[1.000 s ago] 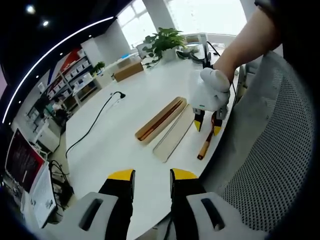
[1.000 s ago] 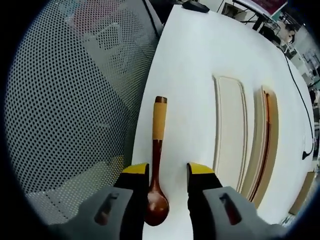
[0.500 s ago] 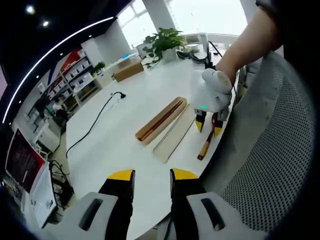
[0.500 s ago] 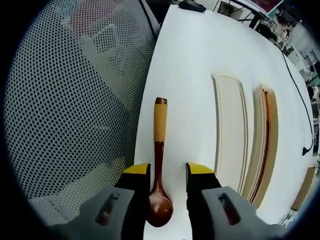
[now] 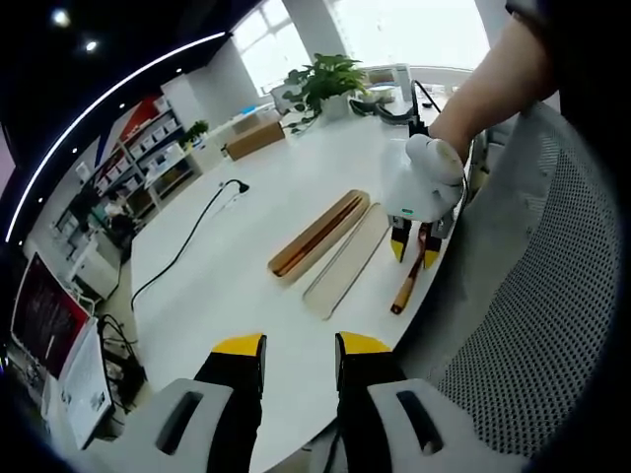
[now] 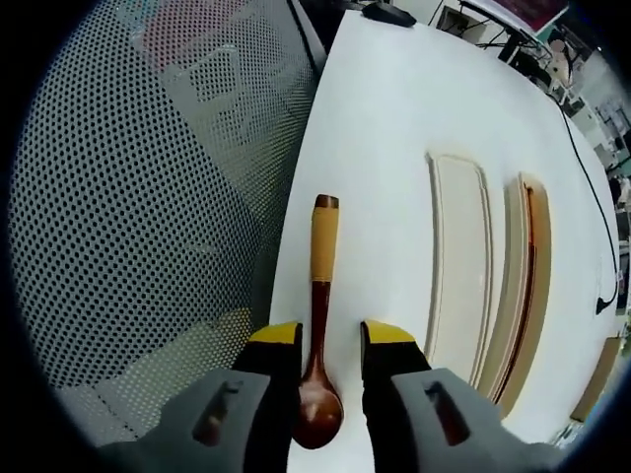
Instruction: Arrange the utensils inside the cutlery case until each visible utensil rests in its matching compartment.
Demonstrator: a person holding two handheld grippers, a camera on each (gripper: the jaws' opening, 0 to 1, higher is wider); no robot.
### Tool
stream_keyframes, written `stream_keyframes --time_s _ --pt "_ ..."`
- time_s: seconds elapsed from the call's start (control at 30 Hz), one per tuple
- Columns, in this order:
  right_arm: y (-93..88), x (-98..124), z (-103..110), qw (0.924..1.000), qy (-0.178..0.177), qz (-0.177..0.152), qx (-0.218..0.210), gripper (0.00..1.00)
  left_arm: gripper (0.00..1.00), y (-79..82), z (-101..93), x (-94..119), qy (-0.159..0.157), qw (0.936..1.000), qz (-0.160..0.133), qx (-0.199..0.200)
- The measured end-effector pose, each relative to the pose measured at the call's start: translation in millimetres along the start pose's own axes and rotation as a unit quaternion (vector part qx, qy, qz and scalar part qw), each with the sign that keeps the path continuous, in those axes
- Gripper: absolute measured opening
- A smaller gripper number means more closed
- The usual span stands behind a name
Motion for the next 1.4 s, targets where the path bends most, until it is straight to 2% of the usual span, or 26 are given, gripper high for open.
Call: stream_keyframes --time_s 0.4,0.77,1.07,1.4 --pt "0.3 0.0 -1.1 0.9998 0.001 -0.001 -0.019 0.17 0.28 0.1 0.2 0.2 0.0 1.0 -0.001 0.001" --pt "0.2 -0.5 -0.9 0.9998 0.001 0.007 -0.021 0.08 0.3 0.9 2.5 0.9 0.009 0.9999 -0.006 -0.003" --pt "-0.4 -0.7 -1.1 0.9997 0.001 0.006 -0.026 0.02 0.29 0.2 0.9 0.5 0.004 1.0 -0.002 -0.004" --pt "-0.3 -0.6 -1.6 0.9992 0.005 0.009 -0.038 0.02 0.29 0.2 0.6 0.2 0.003 1.0 -0.001 -0.004"
Point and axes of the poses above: the point that each gripper's makers call its tool centre point, and the gripper's own axes: x roughly backward along the fingers, z roughly to its left, y roughly out of its top, the point moved 6 cm from there along x, roughly backward along the fingers, and after that the axes turned 12 degrees about z, right-handed, at the moved point
